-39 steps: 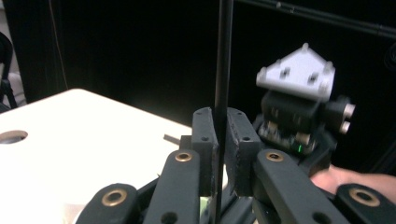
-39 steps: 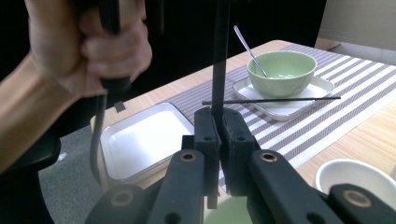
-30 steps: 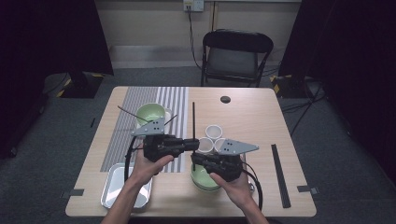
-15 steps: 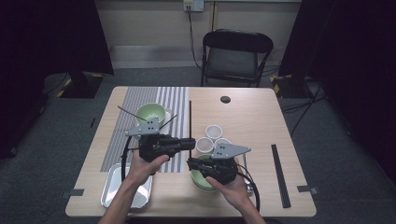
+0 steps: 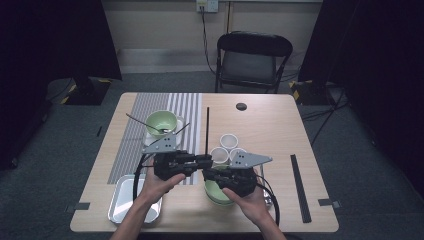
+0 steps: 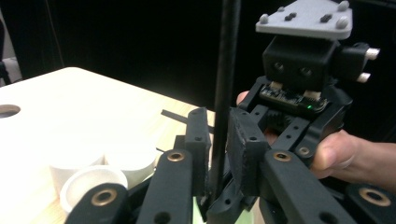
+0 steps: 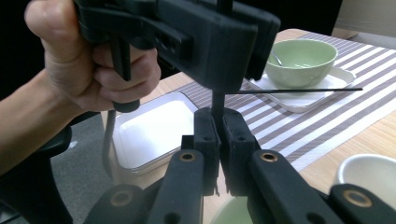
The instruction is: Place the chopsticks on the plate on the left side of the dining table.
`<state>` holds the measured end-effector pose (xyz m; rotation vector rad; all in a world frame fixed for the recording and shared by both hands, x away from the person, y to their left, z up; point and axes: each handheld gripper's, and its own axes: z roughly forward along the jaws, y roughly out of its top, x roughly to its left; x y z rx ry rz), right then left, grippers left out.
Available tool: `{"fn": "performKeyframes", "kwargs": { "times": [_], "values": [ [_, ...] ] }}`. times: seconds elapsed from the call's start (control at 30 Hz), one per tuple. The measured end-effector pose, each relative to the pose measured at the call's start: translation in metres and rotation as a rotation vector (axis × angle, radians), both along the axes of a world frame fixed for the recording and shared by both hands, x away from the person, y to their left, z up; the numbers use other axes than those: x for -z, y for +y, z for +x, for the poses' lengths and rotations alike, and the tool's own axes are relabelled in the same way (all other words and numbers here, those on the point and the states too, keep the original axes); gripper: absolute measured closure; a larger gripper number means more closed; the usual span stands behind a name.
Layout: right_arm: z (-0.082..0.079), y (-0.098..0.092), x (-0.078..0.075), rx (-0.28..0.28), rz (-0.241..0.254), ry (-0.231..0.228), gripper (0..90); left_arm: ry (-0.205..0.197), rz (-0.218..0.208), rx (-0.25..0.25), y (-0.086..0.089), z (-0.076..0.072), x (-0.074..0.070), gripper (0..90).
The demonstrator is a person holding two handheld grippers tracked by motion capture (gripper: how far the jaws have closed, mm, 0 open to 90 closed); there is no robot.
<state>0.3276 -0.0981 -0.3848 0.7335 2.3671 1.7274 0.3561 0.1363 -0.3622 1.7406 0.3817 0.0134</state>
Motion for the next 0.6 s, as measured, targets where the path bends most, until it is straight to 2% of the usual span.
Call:
{"fn": "performKeyframes", "kwargs": {
  "times": [0.2, 0.23, 0.3, 0.37, 0.4, 0.43, 0.5, 0.57, 0.6],
  "values": [
    [0.001, 0.003, 0.003, -0.01, 0.0, 0.0, 85.2, -0.015, 0.025, 0.002, 0.003, 0.0, 0.001, 84.5],
    [0.0, 0.003, 0.004, -0.009, 0.007, -0.006, 81.2, -0.015, 0.022, 0.005, 0.003, 0.0, 0.001, 84.5],
    [0.0, 0.003, 0.003, 0.015, -0.003, -0.017, 66.0, -0.017, 0.013, 0.017, 0.004, 0.001, 0.0, 84.6],
    [0.0, 0.003, 0.002, 0.03, -0.01, -0.01, 63.2, -0.022, 0.024, 0.007, 0.005, 0.001, -0.002, 84.6],
    [0.001, 0.002, 0.001, 0.021, -0.008, -0.007, 59.5, -0.023, 0.027, 0.0, 0.008, 0.002, -0.003, 84.6],
    [0.001, 0.001, -0.001, 0.042, -0.028, -0.013, 53.0, -0.021, 0.042, -0.016, 0.014, 0.005, -0.003, 84.6],
    [0.001, -0.001, -0.003, 0.046, -0.029, -0.016, 49.3, -0.022, 0.064, -0.036, 0.02, 0.005, -0.002, 84.6],
    [0.002, -0.002, -0.007, 0.057, -0.029, -0.024, 47.8, -0.019, 0.067, -0.038, 0.022, 0.005, -0.001, 84.6],
    [0.001, -0.003, -0.01, 0.058, -0.024, -0.032, 47.8, -0.012, 0.073, -0.051, 0.028, 0.004, 0.004, 84.6]
  ]
}}
